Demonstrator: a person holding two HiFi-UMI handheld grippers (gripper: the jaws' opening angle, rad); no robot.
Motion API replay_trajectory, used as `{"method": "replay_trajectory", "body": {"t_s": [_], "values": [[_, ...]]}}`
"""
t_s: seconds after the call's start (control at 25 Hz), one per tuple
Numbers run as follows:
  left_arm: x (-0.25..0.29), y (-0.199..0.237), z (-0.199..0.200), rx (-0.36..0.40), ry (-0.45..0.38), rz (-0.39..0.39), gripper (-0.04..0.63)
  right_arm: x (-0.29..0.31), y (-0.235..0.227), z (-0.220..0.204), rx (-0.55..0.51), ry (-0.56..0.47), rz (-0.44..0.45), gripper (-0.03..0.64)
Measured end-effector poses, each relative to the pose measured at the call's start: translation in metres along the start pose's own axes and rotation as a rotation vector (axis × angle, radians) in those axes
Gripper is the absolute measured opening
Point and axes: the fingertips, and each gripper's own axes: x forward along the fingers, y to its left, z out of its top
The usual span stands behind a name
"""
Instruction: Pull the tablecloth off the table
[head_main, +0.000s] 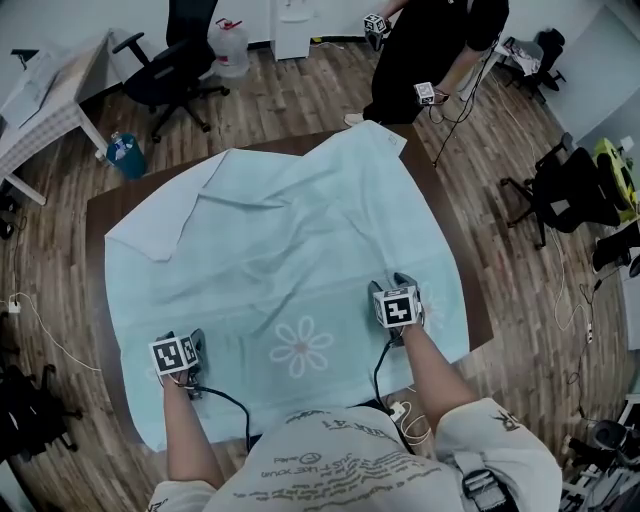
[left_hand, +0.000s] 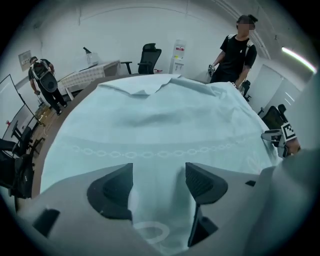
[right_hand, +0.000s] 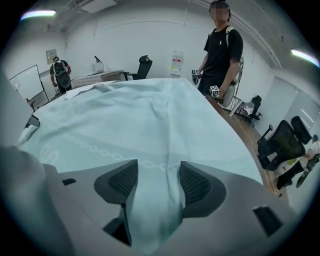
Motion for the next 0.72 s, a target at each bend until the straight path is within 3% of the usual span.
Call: {"method": "replay_trajectory", "body": {"t_s": [0.16, 0.28, 0.36, 0.48, 0.6, 0.72], "values": [[0.002, -0.001, -0.004, -0.01, -0.003, 0.002, 0.333, 0.0, 0.0, -0.003, 0.044, -0.001, 0.027, 0.257], [0.003, -0.002, -0.003, -0.001, -0.017, 0.008, 0.331, 0.001, 0.006, -0.005, 0.117, -0.003, 0.068, 0.17], [0.004, -0.004, -0.004, 0.004, -0.032, 0.008, 0.321, 0.002, 0.011, -0.007, 0.102, 0.006, 0.069, 0.141], [0.006, -0.015, -0.005, 0.002, -0.032, -0.018, 0.197, 0.002, 0.022, -0.01, 0.041, 0.038, 0.075, 0.048], [0.006, -0.029, -0.008, 0.014, -0.009, -0.036, 0.027, -0.002, 0.037, -0.01, -0.004, 0.057, 0.091, 0.031], [0.002, -0.036, -0.007, 0.053, -0.004, -0.029, 0.011, -0.007, 0.056, -0.009, 0.007, 0.074, 0.145, 0.023]]}}
